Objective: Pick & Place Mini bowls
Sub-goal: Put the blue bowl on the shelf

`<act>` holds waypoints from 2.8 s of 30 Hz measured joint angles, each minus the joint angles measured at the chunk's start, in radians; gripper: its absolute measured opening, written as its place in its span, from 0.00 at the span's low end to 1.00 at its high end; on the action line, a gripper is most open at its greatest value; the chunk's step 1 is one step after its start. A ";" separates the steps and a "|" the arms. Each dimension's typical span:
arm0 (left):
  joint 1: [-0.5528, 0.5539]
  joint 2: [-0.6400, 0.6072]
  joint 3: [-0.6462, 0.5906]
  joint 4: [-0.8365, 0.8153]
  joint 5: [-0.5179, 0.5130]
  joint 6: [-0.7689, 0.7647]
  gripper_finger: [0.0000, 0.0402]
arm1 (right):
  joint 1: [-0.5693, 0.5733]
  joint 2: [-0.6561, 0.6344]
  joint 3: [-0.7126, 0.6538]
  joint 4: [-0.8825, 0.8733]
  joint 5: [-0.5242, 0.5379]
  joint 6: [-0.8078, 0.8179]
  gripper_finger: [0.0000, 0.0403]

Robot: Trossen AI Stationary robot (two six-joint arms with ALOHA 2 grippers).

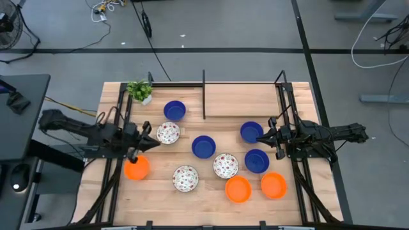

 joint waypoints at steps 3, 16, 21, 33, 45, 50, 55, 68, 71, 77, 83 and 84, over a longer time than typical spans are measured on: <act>-0.040 0.173 0.059 -0.005 -0.078 0.093 0.02 | 0.000 0.000 0.000 0.000 0.000 0.000 0.07; -0.068 0.826 0.547 -0.309 -0.126 0.330 0.16 | 0.000 0.000 0.000 0.000 0.000 0.000 0.07; -0.009 1.062 0.784 -0.513 -0.029 0.334 0.36 | 0.000 0.000 0.000 0.001 0.000 0.000 0.07; 0.122 1.453 1.168 -0.930 0.016 0.324 0.49 | 0.000 0.000 0.000 0.001 0.000 0.000 0.07; 0.144 1.513 1.216 -0.961 -0.039 0.295 0.29 | 0.000 0.000 0.000 0.001 0.000 0.000 0.07; 0.153 1.516 1.214 -0.954 -0.078 0.342 0.27 | 0.000 0.000 0.000 0.001 0.000 0.000 0.07; 0.162 1.522 1.213 -0.959 -0.065 0.344 0.20 | 0.000 0.000 0.000 0.001 0.000 0.000 0.07; 0.167 1.522 1.403 -1.092 0.008 0.441 0.02 | 0.000 0.000 0.000 0.001 0.000 0.000 0.07; 0.208 1.521 1.520 -1.094 0.020 0.521 0.01 | 0.000 0.000 0.000 0.001 0.000 0.000 0.07; 0.377 1.566 1.698 -1.025 0.118 0.633 0.01 | 0.000 0.000 0.000 0.001 0.000 0.000 0.07; 0.504 1.733 1.882 -1.013 0.146 0.665 0.01 | 0.000 0.000 0.000 0.001 0.000 0.000 0.07; 0.517 1.765 1.920 -1.040 0.125 0.674 0.01 | 0.000 0.000 0.000 0.001 0.000 0.000 0.07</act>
